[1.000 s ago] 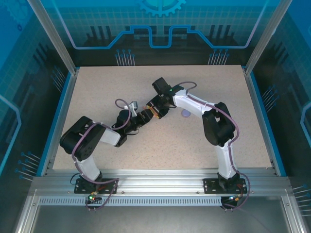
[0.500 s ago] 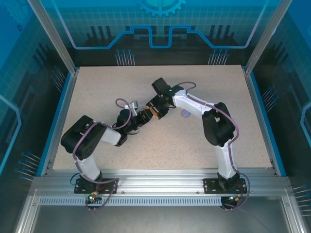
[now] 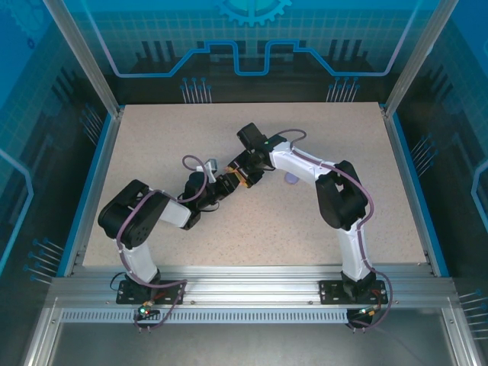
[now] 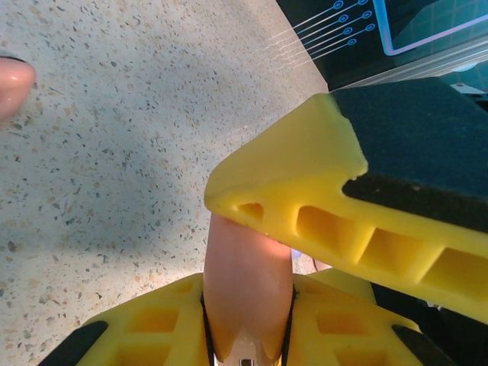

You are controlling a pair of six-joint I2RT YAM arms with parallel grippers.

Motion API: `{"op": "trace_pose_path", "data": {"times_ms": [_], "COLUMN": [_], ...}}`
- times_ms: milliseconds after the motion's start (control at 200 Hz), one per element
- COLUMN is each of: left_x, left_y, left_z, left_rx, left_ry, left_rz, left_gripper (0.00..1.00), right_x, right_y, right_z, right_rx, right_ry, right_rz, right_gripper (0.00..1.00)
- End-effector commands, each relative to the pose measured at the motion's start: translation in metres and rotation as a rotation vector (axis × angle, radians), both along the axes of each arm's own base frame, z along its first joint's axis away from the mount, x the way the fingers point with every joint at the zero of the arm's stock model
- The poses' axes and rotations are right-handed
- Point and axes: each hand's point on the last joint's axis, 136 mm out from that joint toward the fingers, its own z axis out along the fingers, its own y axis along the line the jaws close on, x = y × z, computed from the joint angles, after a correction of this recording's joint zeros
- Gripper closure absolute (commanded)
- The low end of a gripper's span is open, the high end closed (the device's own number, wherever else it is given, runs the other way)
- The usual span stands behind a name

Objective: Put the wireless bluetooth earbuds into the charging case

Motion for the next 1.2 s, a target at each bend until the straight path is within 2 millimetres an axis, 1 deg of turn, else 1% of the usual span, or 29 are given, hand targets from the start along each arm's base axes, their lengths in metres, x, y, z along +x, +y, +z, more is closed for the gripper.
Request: {"op": "trace_pose_path", "data": {"times_ms": [0,70,125,220,260,320,430,495,555,585,640,645,655,675,740,750,760,785,790,855,930,1000,1080,1196], "left_x": [0.005,0.005,0.004,0.003,0.002,0.0,-0.004,-0.007,-0.01,-0.011,-0.016,-0.016,-0.017,-0.018,-0.024,-0.025,-0.026,-0.027,-0.027,-0.031,-0.035,-0.04,-0.043,-0.045], "left_y": [-0.005,-0.005,-0.005,-0.006,-0.006,-0.007,-0.011,-0.015,-0.02,-0.022,-0.025,-0.025,-0.026,-0.026,-0.027,-0.027,-0.027,-0.026,-0.027,-0.026,-0.026,-0.03,-0.033,-0.034], "left_z": [0.009,0.01,0.011,0.012,0.013,0.015,0.024,0.032,0.044,0.052,0.065,0.065,0.069,0.075,0.089,0.093,0.094,0.099,0.1,0.113,0.126,0.136,0.14,0.142], "left_rx": [-0.023,-0.024,-0.024,-0.023,-0.02,-0.015,-0.01,0.001,0.017,0.025,0.041,0.044,0.046,0.05,0.055,0.054,0.055,0.054,0.052,0.035,0.017,0.008,0.009,0.016], "left_ry": [-0.029,-0.03,-0.028,-0.026,-0.024,-0.02,-0.023,-0.034,-0.06,-0.076,-0.107,-0.107,-0.113,-0.126,-0.152,-0.16,-0.16,-0.167,-0.168,-0.185,-0.197,-0.207,-0.207,-0.208], "left_rz": [-0.003,-0.004,-0.006,-0.012,-0.018,-0.03,-0.067,-0.113,-0.172,-0.204,-0.268,-0.273,-0.287,-0.31,-0.384,-0.395,-0.403,-0.425,-0.43,-0.486,-0.544,-0.598,-0.644,-0.661], "left_gripper": [0.9,0.97,0.99,1.0,1.0,1.0,1.0,1.0,1.0,1.0,1.0,1.0,1.0,1.0,1.0,1.0,1.0,1.0,1.0,1.0,1.0,1.0,1.0,1.0], "right_x": [0.001,0.002,0.004,0.014,0.019,0.027,0.034,0.035,0.035,0.033,0.031,0.03,0.03,0.029,0.021,0.02,0.018,0.015,0.013,0.001,-0.013,-0.027,-0.04,-0.049], "right_y": [0.008,0.008,0.008,0.005,0.0,-0.01,-0.039,-0.058,-0.072,-0.082,-0.094,-0.095,-0.099,-0.103,-0.114,-0.116,-0.117,-0.119,-0.12,-0.122,-0.122,-0.113,-0.099,-0.084], "right_z": [0.003,0.006,0.009,0.021,0.029,0.044,0.072,0.083,0.09,0.094,0.097,0.101,0.098,0.1,0.106,0.109,0.108,0.116,0.114,0.125,0.133,0.139,0.144,0.15], "right_rx": [0.022,0.027,0.032,0.049,0.05,0.045,0.009,-0.006,-0.022,-0.035,-0.048,-0.044,-0.054,-0.054,-0.043,-0.038,-0.035,-0.015,-0.012,0.05,0.117,0.192,0.262,0.283], "right_ry": [0.004,-0.001,-0.011,-0.056,-0.081,-0.128,-0.213,-0.265,-0.327,-0.367,-0.44,-0.448,-0.47,-0.505,-0.62,-0.644,-0.656,-0.708,-0.711,-0.824,-0.9,-0.937,-0.968,-0.996], "right_rz": [0.0,0.0,0.001,0.005,0.003,0.004,0.012,0.039,0.09,0.126,0.194,0.192,0.219,0.24,0.316,0.324,0.333,0.354,0.359,0.408,0.46,0.523,0.588,0.649], "right_gripper": [0.47,0.46,0.42,0.24,0.19,0.15,0.13,0.13,0.13,0.12,0.12,0.12,0.12,0.12,0.12,0.12,0.12,0.12,0.12,0.13,0.12,0.13,0.14,0.15]}}
